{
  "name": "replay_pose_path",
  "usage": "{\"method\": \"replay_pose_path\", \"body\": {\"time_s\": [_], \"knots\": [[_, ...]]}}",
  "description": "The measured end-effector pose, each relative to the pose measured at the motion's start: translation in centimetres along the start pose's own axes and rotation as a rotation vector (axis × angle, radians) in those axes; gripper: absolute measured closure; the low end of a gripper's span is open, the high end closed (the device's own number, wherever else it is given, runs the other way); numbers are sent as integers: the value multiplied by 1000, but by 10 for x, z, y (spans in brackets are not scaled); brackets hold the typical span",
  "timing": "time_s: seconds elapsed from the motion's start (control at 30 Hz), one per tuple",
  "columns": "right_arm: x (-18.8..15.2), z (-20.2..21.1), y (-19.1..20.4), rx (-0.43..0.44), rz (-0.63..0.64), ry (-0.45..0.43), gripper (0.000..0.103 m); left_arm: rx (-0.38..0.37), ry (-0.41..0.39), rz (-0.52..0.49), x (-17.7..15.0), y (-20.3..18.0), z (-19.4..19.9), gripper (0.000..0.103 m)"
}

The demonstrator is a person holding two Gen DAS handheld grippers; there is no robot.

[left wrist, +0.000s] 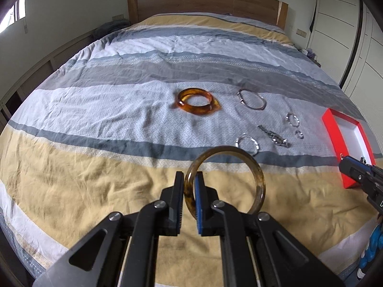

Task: Organize jewelry
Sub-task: 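Carry the bangle and ring with both grippers over the red box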

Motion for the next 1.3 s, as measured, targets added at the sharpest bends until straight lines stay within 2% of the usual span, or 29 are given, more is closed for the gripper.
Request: {"method": "replay_pose_path", "body": {"time_s": [0.17,0.3,0.57,0.77,0.9,1.1,1.3], "knots": [[-4,40,-27,-36,-19,-44,84,-47,-33,-54,12,-40,22,95],[-7,67,-64,-88,-44,-69,84,-106,-45,-106,25,-86,30,95],[2,91,-156,-196,-92,-76,84,-236,-33,-221,57,-200,11,95],[12,65,-221,-232,-134,-47,84,-278,7,-298,70,-279,-38,95],[16,34,-251,-229,-150,-6,84,-275,43,-326,74,-313,-76,95],[15,-11,-273,-220,-140,64,84,-234,93,-372,72,-338,-124,95],[12,-38,-280,-233,-107,144,84,-197,128,-435,63,-351,-149,95]]}}
Point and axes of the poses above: each gripper's, at about its wrist camera, not at the fingertips, and z roughly against the way its jaws point, y to its left, x to its top, the point moved 1 cm from there along -z, roughly the way its jaws point, and after that the axes turned 5 degrees about -x, right-handed, at the moved point
